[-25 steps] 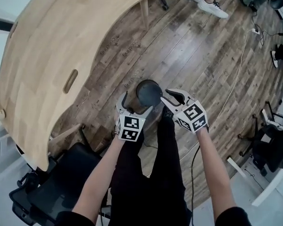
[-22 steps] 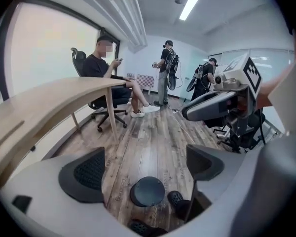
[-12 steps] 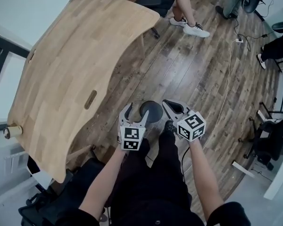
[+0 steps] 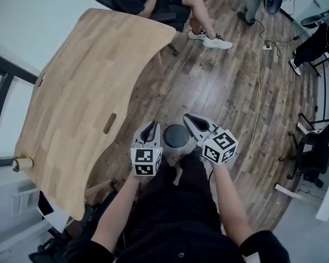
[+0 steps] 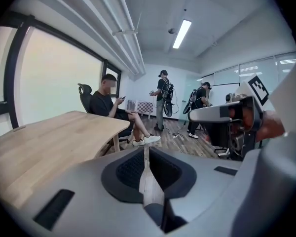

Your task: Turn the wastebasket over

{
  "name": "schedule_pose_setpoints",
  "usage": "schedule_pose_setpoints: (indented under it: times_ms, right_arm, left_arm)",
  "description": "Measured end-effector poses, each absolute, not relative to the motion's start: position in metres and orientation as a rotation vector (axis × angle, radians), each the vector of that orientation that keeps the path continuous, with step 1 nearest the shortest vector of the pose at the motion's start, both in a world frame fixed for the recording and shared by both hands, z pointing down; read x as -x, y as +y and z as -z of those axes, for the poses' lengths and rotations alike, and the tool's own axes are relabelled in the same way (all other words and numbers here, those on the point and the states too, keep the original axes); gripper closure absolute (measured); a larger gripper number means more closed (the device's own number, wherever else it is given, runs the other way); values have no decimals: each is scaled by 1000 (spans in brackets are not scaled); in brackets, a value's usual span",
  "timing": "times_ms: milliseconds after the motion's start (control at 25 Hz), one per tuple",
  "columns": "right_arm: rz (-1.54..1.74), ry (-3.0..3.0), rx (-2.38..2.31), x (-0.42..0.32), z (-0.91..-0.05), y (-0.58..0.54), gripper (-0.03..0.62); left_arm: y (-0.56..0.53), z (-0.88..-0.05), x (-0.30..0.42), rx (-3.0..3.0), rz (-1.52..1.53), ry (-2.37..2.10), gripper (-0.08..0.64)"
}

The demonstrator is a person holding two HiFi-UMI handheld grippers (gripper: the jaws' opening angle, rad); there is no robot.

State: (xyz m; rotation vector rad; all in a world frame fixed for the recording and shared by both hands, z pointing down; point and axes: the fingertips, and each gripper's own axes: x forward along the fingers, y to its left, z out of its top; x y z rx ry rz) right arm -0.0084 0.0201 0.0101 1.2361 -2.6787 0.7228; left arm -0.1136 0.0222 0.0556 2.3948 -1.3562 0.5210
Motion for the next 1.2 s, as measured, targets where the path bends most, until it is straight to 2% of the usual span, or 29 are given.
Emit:
schedule_pose_setpoints:
  times_ms: [200, 640, 1200]
  right_arm:
    - [-679, -2724, -1221, 15, 16, 21, 559]
    - [-580, -2764, -1267, 12, 59, 23, 560]
    - [-548, -2711, -1281, 4, 57, 30, 560]
  left_arm:
    - [18, -30, 111, -2386, -449, -1297, 540]
    - [-3, 46, 85, -2517, -296, -1103, 543]
    - [3, 54, 75, -2538, -300, -1031, 543]
